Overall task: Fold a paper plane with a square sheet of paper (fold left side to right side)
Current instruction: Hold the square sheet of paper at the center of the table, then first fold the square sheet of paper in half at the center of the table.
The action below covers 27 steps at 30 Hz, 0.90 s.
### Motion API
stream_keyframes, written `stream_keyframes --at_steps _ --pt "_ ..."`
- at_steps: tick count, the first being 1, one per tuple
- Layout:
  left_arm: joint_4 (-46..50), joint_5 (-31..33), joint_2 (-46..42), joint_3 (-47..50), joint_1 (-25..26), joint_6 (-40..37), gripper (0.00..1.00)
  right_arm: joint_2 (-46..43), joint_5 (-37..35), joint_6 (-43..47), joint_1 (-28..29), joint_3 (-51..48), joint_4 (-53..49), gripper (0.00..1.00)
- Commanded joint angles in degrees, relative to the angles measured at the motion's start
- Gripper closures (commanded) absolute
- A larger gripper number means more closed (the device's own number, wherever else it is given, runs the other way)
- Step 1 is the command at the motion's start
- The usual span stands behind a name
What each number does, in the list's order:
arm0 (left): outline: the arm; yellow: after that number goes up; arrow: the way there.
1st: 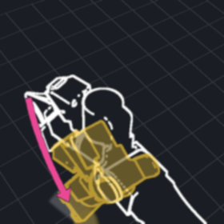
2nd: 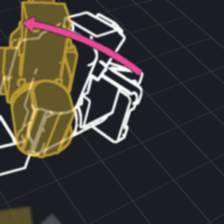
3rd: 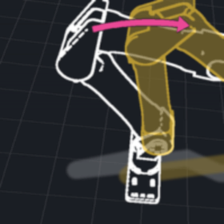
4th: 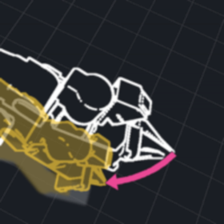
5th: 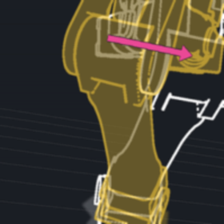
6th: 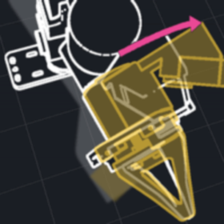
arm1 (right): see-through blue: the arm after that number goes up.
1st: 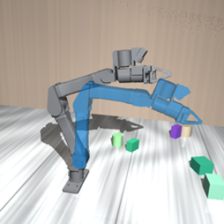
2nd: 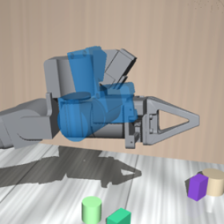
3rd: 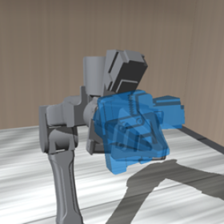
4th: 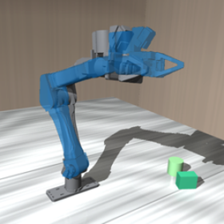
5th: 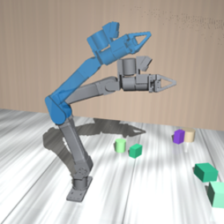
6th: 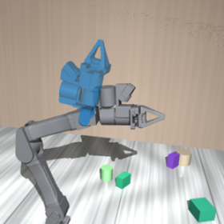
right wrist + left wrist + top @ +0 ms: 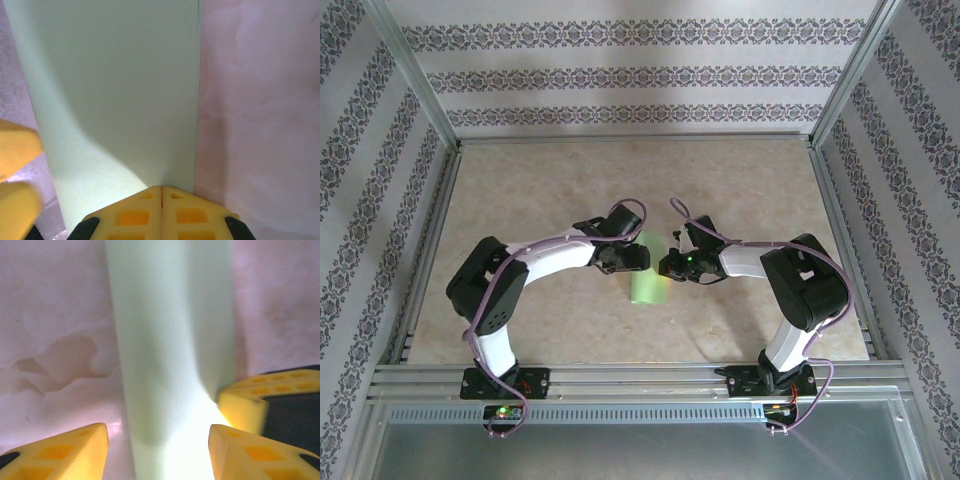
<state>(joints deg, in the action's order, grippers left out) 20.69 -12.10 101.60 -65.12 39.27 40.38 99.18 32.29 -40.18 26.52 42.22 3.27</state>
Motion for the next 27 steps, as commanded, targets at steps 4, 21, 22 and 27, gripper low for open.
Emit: stream_keyframes --at_steps 4,21,22,27 --pt "-8.8 -6.2 -4.0 3.6 -1.5 -1.6 0.66 2.9 -4.7 1.6 0.9 -1.4 -5.9 1.0" --pt "-15.2 -14.0 6.0 4.9 -2.1 -1.9 0.83 2.2 -6.8 2.8 1.0 -1.1 -8.9 1.0" --pt "-15.6 -13.9 6.2 5.3 -2.2 -1.5 0.83 2.2 -7.0 2.9 1.1 -1.1 -9.0 1.0" --pt "-17.9 -13.9 6.5 7.6 -2.9 0.2 0.84 2.5 -7.6 3.3 1.1 -0.8 -9.7 1.0"
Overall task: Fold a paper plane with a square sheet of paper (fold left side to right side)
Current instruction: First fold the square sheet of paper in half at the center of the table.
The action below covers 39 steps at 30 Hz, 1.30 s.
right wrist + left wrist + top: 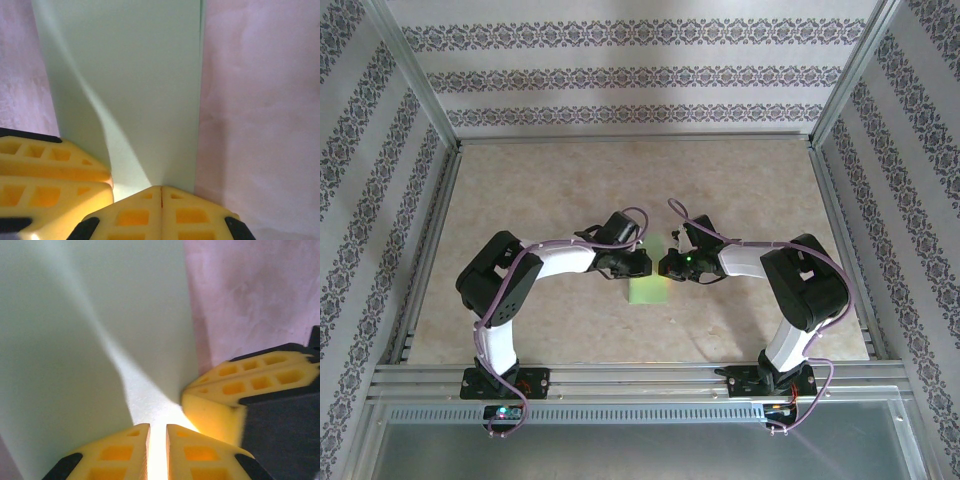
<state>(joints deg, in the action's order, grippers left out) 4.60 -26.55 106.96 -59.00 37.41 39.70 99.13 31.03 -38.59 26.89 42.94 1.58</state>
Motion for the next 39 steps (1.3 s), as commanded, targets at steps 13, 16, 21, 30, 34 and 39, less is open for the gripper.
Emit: stream_keyframes --at_steps 13,16,21,30,34,39 --pt "-4.7 -0.2 -0.6 7.4 -3.5 3.7 0.84 2.9 -7.1 2.1 0.7 -1.4 -9.0 1.0" --pt "-4.6 -0.5 -1.5 8.5 -4.2 3.7 0.84 3.0 -7.1 2.2 0.7 -1.2 -9.1 1.0" --pt "-4.0 -0.6 -3.4 11.0 -5.1 3.4 0.83 3.4 -7.1 2.4 0.7 -0.8 -9.4 1.0" --pt "-2.3 -0.1 -9.7 14.2 -6.8 1.4 0.85 3.0 -6.7 2.4 0.7 -0.5 -9.3 1.0" --pt "-2.4 -0.8 -12.0 13.0 -6.9 0.6 0.86 2.7 -6.8 2.3 0.9 -0.5 -9.4 1.0" --pt "-4.7 -4.2 -10.5 10.1 -5.9 0.8 0.87 2.7 -6.9 2.1 1.1 -0.3 -9.4 1.0"
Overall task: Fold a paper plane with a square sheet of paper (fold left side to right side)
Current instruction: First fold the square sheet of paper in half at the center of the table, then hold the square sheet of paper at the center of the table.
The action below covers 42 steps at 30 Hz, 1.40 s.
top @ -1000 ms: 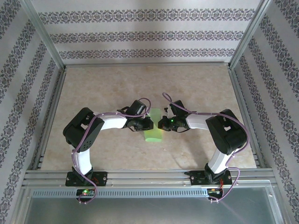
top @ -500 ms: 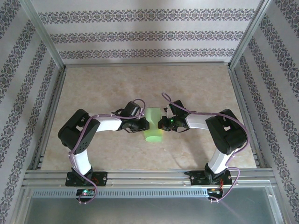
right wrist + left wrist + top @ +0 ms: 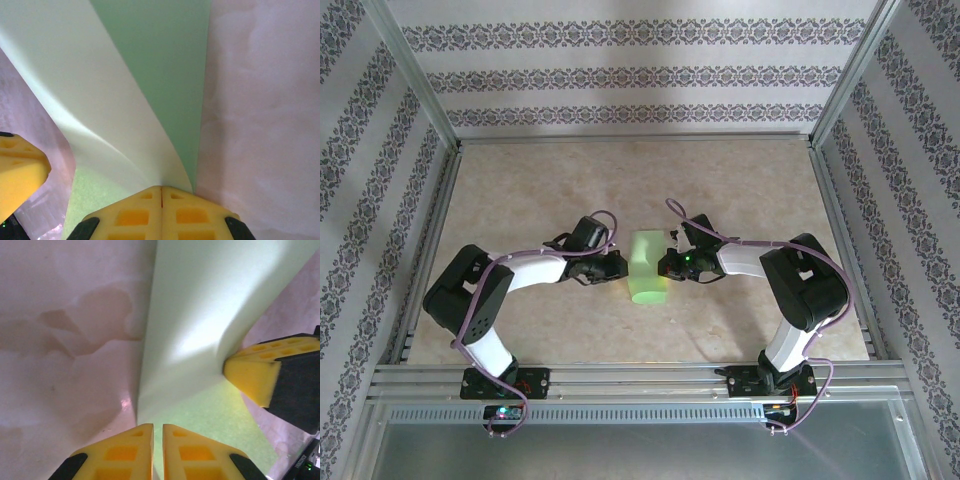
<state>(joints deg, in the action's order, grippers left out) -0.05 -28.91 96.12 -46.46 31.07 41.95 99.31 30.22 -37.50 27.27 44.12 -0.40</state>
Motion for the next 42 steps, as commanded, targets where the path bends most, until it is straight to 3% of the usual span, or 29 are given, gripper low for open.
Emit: stream_keyframes --at_steps 1,17,33,42 --pt "0.0 -1.8 0.9 -3.1 0.8 -1.4 0.87 2.6 -6.0 1.0 0.8 -1.5 -7.3 1.0" --pt "1.8 -3.2 10.6 -8.2 3.2 -3.0 0.88 2.7 -6.2 0.8 1.2 -1.4 -7.4 1.0" --pt "4.0 -2.0 11.9 -7.7 3.2 -3.0 0.88 -4.0 -2.6 0.5 0.5 3.5 -5.1 1.0" --pt "3.8 -1.7 11.6 -7.5 3.2 -2.8 0.88 2.5 1.4 -2.4 1.4 8.4 2.9 1.0"
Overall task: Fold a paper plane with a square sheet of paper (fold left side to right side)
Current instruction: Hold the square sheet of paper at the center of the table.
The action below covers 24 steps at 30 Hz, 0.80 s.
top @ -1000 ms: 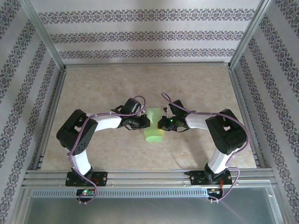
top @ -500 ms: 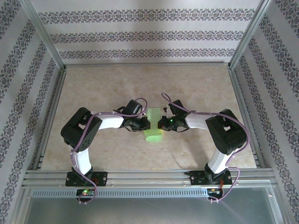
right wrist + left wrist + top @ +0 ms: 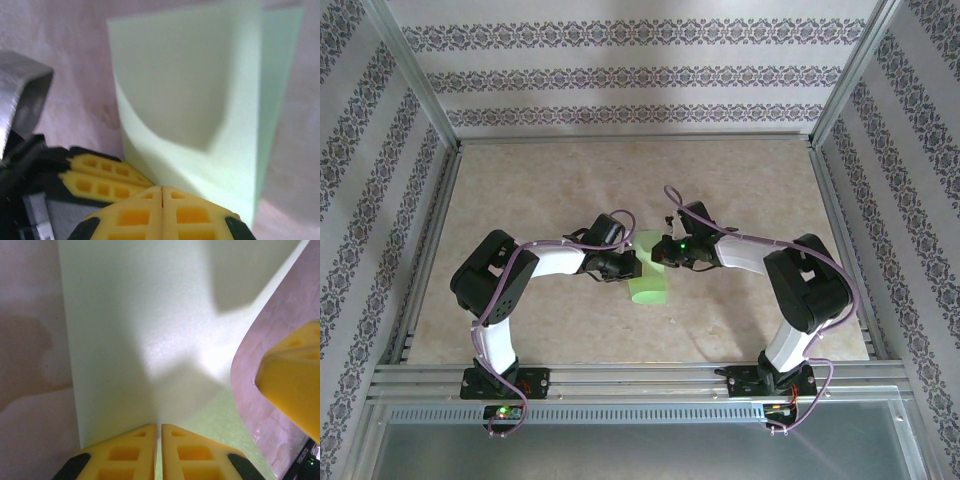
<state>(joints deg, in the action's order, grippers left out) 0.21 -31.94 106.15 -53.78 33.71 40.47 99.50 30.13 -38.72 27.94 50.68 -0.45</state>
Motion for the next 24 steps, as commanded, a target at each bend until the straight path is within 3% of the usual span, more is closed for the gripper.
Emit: stream_keyframes --at_steps 1,8,24 --pt "3.6 1.3 1.5 -0.1 0.6 -1.4 0.88 3.1 1.6 -1.3 0.8 2.6 3.3 1.0" --pt "3.4 1.1 1.5 -0.1 0.6 -1.4 0.88 7.8 2.5 -1.1 1.7 5.6 3.4 1.0" --pt "5.1 -0.7 0.4 1.0 0.7 -3.0 0.88 12.5 -3.4 2.9 1.6 4.4 -3.3 1.0"
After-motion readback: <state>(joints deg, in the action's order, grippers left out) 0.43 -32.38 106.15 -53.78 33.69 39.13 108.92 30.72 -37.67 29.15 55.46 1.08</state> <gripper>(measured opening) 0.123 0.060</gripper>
